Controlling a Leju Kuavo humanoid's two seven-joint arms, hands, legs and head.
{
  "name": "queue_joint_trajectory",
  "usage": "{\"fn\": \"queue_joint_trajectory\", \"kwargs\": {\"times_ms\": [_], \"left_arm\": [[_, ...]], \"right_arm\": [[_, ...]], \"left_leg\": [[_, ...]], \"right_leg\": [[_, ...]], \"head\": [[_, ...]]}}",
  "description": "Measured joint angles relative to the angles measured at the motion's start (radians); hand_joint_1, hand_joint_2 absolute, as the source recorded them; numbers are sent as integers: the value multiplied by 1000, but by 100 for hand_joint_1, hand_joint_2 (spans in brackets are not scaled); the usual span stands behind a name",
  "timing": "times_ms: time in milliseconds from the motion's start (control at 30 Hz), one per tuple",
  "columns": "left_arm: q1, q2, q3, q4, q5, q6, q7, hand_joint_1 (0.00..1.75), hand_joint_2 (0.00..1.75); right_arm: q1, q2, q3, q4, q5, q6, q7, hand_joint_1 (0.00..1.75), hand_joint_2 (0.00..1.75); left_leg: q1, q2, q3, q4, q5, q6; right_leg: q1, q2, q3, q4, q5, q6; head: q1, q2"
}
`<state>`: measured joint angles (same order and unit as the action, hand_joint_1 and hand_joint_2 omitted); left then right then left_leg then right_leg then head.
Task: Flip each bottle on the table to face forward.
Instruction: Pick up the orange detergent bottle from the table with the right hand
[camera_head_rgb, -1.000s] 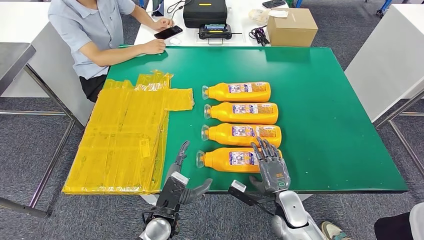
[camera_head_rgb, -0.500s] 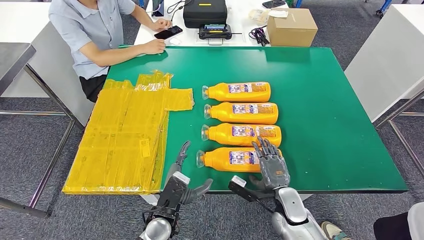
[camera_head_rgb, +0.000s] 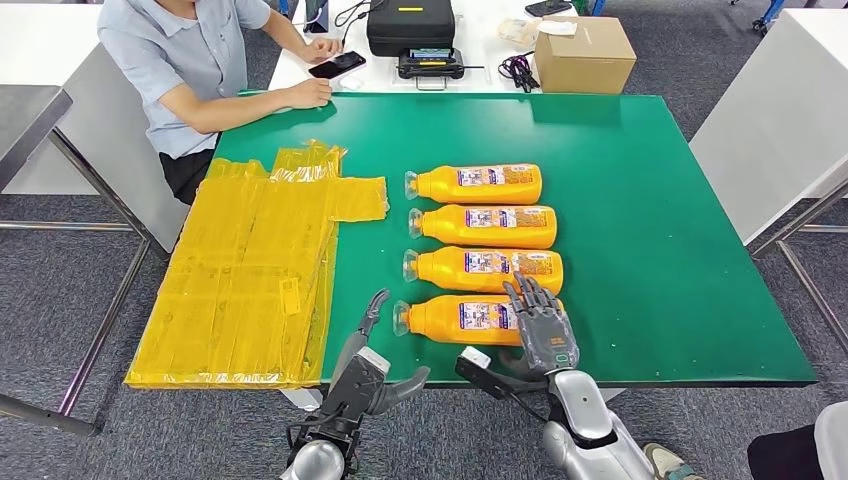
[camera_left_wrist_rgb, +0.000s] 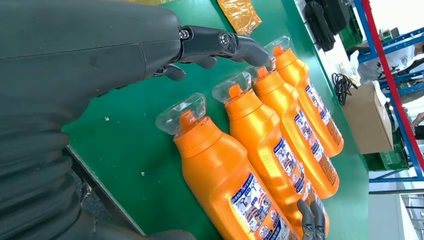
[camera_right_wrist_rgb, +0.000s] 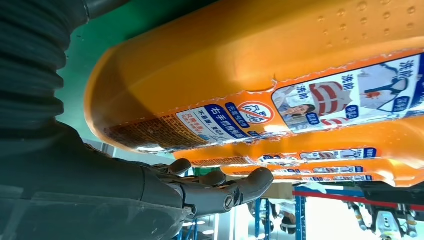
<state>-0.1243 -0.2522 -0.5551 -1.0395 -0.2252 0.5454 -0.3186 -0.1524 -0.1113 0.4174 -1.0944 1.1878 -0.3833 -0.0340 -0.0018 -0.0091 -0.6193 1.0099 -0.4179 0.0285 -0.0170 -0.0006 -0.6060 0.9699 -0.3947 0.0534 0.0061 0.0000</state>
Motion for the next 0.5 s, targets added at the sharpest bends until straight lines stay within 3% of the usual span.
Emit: {"fn": "queue_joint_trajectory", "kwargs": {"times_ms": [300, 333, 433, 500], "left_arm": [[0, 0, 0, 0, -3, -4, 0, 0, 175], [0, 0, 0, 0, -3, -4, 0, 0, 175], [0, 0, 0, 0, -4, -4, 0, 0, 175], [0, 0, 0, 0, -4, -5, 1, 0, 175]], "right_arm": [[0, -8, 1, -3, -19, 35, -2, 3, 175], [0, -9, 2, -3, -20, 36, -2, 37, 175], [0, -10, 3, -4, -23, 40, -3, 163, 175], [0, -13, 5, -5, -27, 50, -5, 175, 175]], "left_leg": [[0, 0, 0, 0, 0, 0], [0, 0, 1, 0, 0, 0], [0, 0, 1, 0, 0, 0], [0, 0, 1, 0, 0, 0]], "right_leg": [[0, 0, 1, 0, 0, 0], [0, 0, 1, 0, 0, 0], [0, 0, 1, 0, 0, 0], [0, 0, 1, 0, 0, 0]], "head": [[0, 0], [0, 0], [0, 0], [0, 0]]}}
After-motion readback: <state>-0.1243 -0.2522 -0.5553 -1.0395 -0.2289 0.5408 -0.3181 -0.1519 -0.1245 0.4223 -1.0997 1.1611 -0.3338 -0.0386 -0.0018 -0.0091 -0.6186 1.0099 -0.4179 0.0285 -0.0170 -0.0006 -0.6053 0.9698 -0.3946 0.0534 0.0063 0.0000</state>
